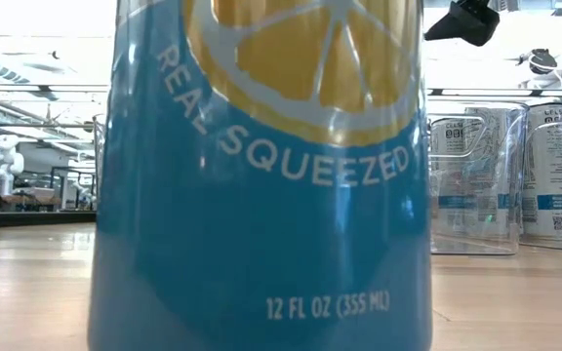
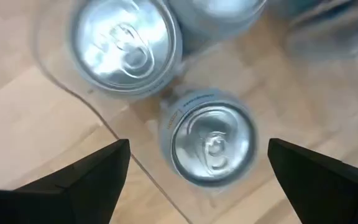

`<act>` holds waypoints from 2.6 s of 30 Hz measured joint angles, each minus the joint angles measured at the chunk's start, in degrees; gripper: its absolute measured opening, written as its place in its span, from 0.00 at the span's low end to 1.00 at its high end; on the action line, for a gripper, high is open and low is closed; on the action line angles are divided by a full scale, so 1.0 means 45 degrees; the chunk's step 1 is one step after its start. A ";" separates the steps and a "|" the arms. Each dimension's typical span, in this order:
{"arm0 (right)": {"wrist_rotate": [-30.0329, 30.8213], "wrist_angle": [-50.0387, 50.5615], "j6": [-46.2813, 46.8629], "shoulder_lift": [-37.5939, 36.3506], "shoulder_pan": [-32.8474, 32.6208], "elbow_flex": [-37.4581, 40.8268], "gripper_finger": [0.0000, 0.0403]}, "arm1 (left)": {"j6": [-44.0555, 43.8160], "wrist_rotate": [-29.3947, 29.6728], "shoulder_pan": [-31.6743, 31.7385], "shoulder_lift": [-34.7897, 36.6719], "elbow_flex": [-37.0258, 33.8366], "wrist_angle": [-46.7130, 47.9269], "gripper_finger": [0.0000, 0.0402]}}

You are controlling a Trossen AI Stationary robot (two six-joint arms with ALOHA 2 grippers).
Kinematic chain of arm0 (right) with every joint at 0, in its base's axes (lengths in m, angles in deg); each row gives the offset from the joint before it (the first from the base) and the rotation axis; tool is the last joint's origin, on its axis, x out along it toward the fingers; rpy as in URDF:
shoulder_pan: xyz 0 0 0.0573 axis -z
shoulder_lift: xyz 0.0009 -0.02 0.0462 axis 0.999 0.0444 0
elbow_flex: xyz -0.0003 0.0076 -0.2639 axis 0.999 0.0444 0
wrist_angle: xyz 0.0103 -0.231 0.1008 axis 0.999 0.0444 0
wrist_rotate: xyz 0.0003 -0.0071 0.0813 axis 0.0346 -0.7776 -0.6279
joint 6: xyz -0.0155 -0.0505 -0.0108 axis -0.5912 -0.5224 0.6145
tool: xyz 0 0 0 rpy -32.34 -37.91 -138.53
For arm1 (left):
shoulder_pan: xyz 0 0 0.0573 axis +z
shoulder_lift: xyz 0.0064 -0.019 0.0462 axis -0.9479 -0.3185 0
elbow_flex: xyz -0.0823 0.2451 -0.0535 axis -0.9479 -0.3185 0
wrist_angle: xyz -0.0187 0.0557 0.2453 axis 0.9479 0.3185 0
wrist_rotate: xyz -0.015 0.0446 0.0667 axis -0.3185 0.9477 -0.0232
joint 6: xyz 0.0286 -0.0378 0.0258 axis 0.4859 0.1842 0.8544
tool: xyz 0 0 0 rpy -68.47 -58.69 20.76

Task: Sort soda cans
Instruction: Put the blue-white soda can into the left transparent bin

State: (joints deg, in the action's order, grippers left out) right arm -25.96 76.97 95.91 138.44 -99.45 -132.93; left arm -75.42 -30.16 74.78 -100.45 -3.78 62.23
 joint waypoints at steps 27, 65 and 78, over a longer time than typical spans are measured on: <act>-0.0499 -0.1185 0.2062 0.1356 0.0008 0.0005 0.97 | 0.2370 0.4469 -0.5651 0.3286 0.0013 -0.0107 0.97; -0.1395 0.9722 0.3779 1.5682 -0.4198 -1.7605 0.97 | 0.7249 0.2754 -0.6940 0.8223 -0.6534 -0.6095 0.97; -0.0597 0.7697 0.2716 1.8291 -0.5704 -1.7568 0.97 | 0.7356 0.1745 -0.6945 0.8254 -0.6534 -0.5557 0.97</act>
State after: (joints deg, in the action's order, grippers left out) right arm -28.65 111.60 108.14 220.75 -125.12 -211.98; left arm -42.32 -22.31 43.53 -63.31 -33.18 37.22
